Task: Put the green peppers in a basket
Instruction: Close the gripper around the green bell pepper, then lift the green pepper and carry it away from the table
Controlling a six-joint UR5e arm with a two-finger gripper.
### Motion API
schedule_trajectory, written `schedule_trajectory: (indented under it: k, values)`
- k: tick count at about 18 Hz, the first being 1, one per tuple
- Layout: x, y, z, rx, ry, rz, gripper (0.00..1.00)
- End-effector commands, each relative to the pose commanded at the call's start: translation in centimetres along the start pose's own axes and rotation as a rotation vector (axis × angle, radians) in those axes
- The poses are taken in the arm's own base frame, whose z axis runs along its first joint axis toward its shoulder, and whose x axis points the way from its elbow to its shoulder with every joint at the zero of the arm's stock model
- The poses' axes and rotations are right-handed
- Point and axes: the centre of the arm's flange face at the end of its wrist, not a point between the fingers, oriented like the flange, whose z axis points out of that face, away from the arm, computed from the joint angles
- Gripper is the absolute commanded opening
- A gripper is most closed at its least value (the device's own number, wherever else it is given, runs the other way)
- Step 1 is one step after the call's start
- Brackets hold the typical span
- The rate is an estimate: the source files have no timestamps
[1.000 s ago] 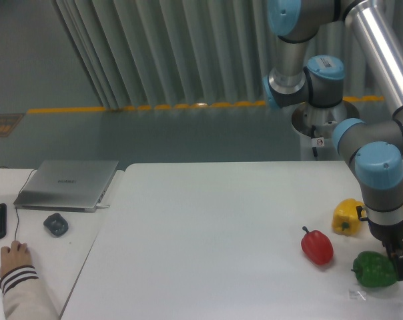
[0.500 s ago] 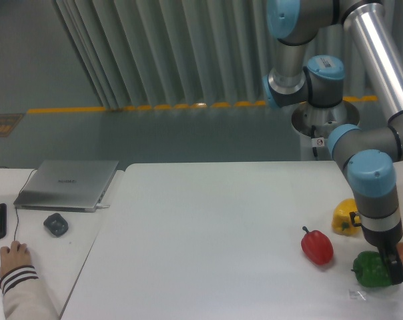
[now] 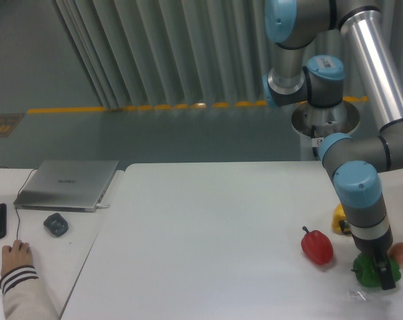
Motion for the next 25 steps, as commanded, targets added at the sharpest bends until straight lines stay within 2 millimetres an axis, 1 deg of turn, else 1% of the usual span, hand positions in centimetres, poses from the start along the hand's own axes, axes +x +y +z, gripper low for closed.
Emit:
schedule_trajectory:
  k: [3, 4, 6, 7, 8, 11, 12, 14, 16, 18, 22, 25]
  values:
    - [0.2, -0.2, 0.1, 0.000, 0.004, -0.039, 0.53]
    - [0.2, -0.1, 0.0, 0.000, 0.003, -0.048, 0.46]
    - [0.3, -0.1, -0.1, 0.000, 0.001, -0.066, 0.39]
    - [0.3, -0.1, -0.4, 0.001, -0.003, -0.074, 0.39]
    - [0.3, 0.1, -1.2, 0.002, -0.015, -0.074, 0.39]
    - [1.2, 1.0, -5.6, 0.005, -0.071, -0.086, 0.39]
    - [1.6, 1.5, -7.4, 0.008, -0.096, -0.093, 0.39]
    - [2.6, 2.7, -10.2, 0.024, -0.119, -0.109, 0.39]
    - [3.3, 5.3, -11.6, 0.020, -0.123, -0.135, 0.39]
    - [3.6, 8.2, -11.7, 0.016, -0.115, -0.163, 0.39]
    - [4.1, 14.7, -10.2, 0.014, -0.095, -0.159, 0.39]
    - [5.3, 20.5, -9.7, 0.049, -0.103, -0.168, 0.40]
